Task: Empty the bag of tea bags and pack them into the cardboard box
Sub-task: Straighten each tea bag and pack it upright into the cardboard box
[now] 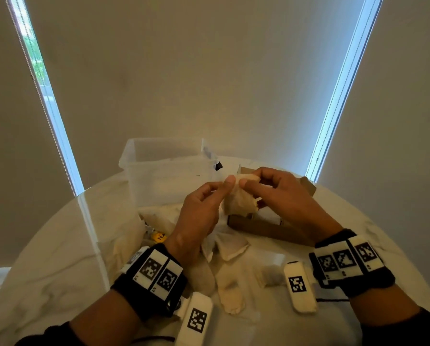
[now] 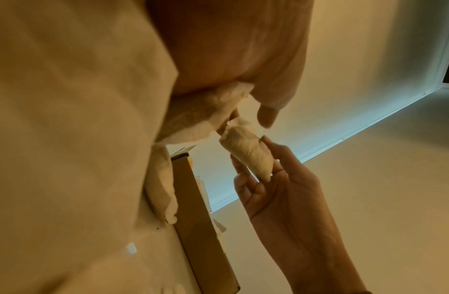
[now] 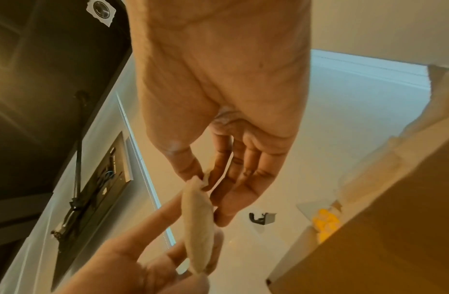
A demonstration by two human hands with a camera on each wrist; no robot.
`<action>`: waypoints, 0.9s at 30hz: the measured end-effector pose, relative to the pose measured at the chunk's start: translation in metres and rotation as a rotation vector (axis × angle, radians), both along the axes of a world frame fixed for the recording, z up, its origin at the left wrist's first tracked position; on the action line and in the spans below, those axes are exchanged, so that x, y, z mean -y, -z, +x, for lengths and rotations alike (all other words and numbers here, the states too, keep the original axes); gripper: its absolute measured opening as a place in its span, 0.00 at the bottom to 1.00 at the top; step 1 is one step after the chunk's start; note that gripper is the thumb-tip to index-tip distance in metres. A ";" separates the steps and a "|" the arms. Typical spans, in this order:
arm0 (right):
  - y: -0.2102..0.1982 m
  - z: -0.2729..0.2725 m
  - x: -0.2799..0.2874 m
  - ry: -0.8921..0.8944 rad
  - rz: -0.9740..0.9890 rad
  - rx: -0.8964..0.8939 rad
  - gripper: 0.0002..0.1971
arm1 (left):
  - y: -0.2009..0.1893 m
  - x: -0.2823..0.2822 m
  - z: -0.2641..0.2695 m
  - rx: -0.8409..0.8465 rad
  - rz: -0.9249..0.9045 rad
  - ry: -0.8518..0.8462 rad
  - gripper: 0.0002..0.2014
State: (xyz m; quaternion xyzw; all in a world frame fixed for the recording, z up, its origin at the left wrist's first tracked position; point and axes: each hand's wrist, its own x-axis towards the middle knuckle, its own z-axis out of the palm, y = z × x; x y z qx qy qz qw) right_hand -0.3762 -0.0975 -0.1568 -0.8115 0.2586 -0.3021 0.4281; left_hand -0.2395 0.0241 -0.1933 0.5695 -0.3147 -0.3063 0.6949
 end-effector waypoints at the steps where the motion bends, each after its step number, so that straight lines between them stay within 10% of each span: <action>1: 0.002 -0.001 0.003 0.012 0.016 0.013 0.08 | 0.002 0.001 0.000 0.027 -0.020 -0.013 0.16; 16: 0.010 -0.002 0.005 -0.076 0.272 0.201 0.11 | 0.000 -0.001 -0.004 0.096 -0.067 -0.015 0.12; 27: 0.004 -0.020 0.025 0.090 -0.071 -0.059 0.08 | 0.011 0.003 0.004 0.032 0.064 0.021 0.09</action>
